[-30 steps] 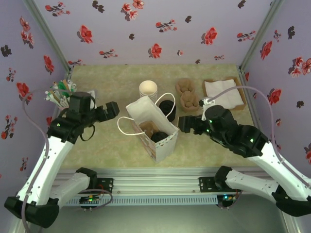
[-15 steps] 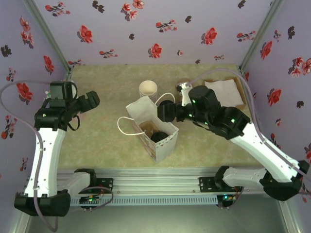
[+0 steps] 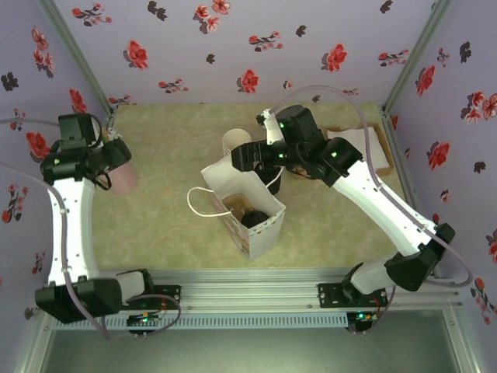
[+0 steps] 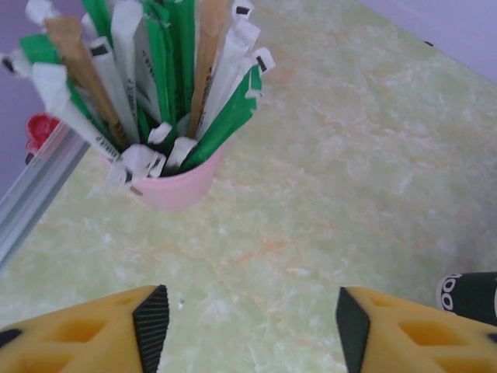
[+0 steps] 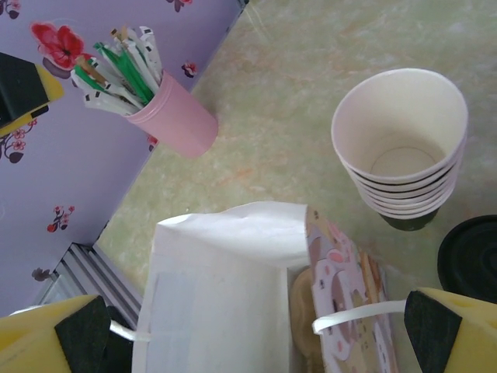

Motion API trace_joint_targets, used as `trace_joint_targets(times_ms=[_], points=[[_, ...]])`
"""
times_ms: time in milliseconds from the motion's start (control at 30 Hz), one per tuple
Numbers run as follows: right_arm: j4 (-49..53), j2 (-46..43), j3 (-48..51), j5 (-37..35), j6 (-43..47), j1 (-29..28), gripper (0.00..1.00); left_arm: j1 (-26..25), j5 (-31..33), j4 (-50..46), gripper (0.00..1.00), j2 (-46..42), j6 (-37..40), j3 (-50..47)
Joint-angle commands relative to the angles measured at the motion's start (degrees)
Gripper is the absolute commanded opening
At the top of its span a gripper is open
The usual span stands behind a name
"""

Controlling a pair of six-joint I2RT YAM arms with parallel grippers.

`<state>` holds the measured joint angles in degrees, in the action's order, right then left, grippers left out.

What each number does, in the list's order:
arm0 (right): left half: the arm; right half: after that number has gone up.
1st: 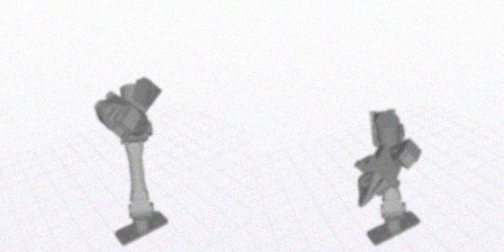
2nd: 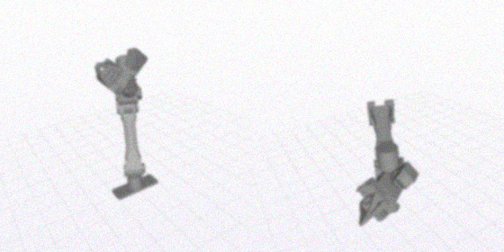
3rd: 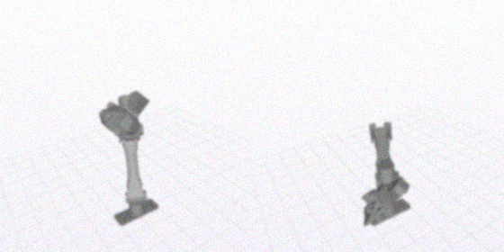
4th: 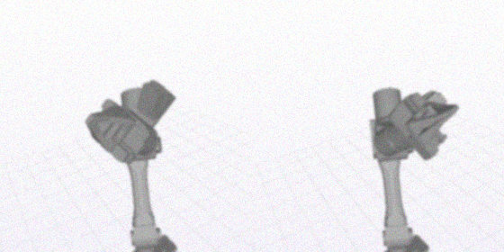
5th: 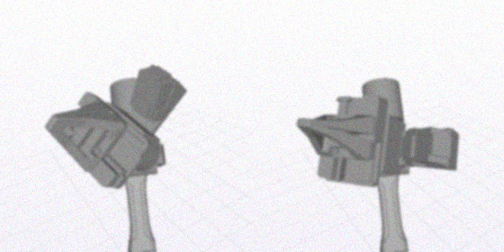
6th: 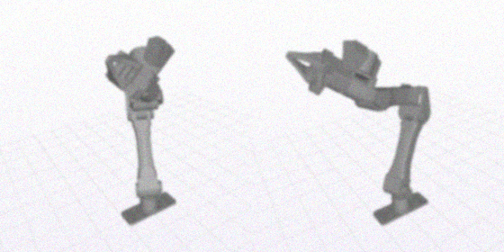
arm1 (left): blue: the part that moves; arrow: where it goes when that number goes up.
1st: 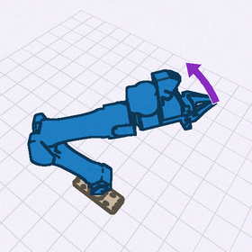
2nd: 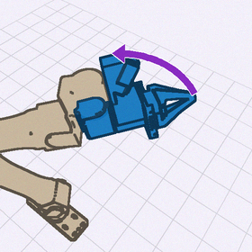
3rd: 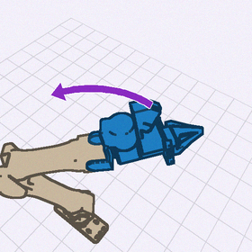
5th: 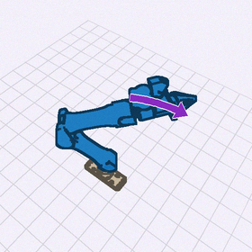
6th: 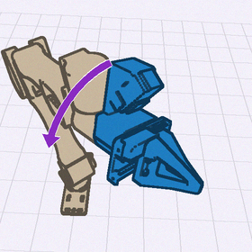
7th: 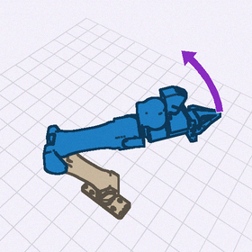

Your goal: Pack the takeout coffee

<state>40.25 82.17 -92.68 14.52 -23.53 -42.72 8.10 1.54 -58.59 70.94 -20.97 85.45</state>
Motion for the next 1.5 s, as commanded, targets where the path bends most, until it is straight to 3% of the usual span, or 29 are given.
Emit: trace_joint_targets(times_ms=[0,267,500,733,933,1200,1467], points=[[-2.3,-0.6,0.4,4.1,0.3,2.3,0.99,0.3,1.7,-0.4,0.55,4.4,2.0,4.2],[-2.1,-2.6,2.2,5.4,0.3,4.7,0.99,0.3,5.6,-1.8,0.41,15.6,3.5,12.1],[-2.5,-3.4,4.0,5.6,-0.2,5.6,0.99,0.2,5.4,-1.3,0.39,20.6,2.9,13.1],[-2.5,-3.6,4.4,5.7,-0.5,6.0,0.99,0.3,6.0,-0.4,0.38,22.3,3.3,12.3],[-2.6,-4.2,5.2,5.8,-0.4,5.9,0.99,0.3,7.2,-0.7,0.29,23.5,3.7,12.8],[-2.6,-5.2,6.2,6.0,-0.4,6.2,0.99,0.3,8.5,-0.7,0.28,24.4,4.1,13.2],[-2.6,-6.3,6.9,6.0,-0.3,6.5,0.99,0.3,9.1,-1.5,0.17,24.2,4.5,13.4]])
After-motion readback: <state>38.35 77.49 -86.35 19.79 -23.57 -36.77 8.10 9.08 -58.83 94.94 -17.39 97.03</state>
